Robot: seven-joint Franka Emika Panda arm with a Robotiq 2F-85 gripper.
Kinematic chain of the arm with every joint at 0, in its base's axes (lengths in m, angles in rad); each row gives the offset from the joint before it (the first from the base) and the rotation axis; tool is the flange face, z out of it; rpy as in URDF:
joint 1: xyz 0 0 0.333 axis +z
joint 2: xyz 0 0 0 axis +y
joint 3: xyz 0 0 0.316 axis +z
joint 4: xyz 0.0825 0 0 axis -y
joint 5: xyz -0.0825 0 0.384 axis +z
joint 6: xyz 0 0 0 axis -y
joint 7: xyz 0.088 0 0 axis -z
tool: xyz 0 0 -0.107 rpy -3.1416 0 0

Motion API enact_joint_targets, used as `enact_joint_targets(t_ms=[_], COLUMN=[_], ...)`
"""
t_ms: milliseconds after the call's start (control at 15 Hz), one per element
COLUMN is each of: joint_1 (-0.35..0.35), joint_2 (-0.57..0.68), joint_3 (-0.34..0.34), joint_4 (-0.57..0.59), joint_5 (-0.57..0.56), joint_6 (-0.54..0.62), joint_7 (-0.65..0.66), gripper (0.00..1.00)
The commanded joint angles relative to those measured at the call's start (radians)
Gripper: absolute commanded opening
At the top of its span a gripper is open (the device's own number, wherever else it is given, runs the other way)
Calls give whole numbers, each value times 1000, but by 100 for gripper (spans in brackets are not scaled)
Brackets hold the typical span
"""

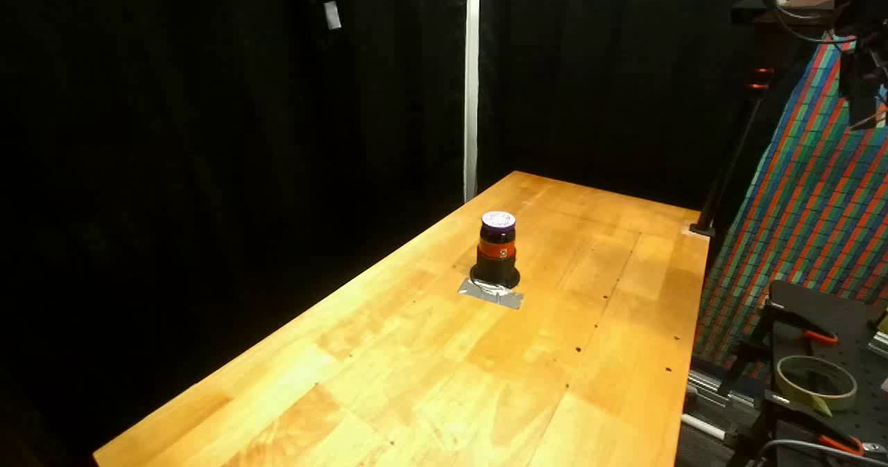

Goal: Put the rubber band around the jar.

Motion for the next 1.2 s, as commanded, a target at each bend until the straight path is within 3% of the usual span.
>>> enact_joint_targets(t_ms=[0, 667, 867, 1133], joint_1=[-17, -16, 5, -8], joint_2=[3, 12, 185, 382], joint_3=[13, 27, 152, 288], joint_4=[5, 20, 152, 314], joint_5=[6, 8, 24, -36], joint_6=[-3, 6, 67, 114], joint_7=[-9, 10, 183, 414], gripper=[100, 100, 100, 100])
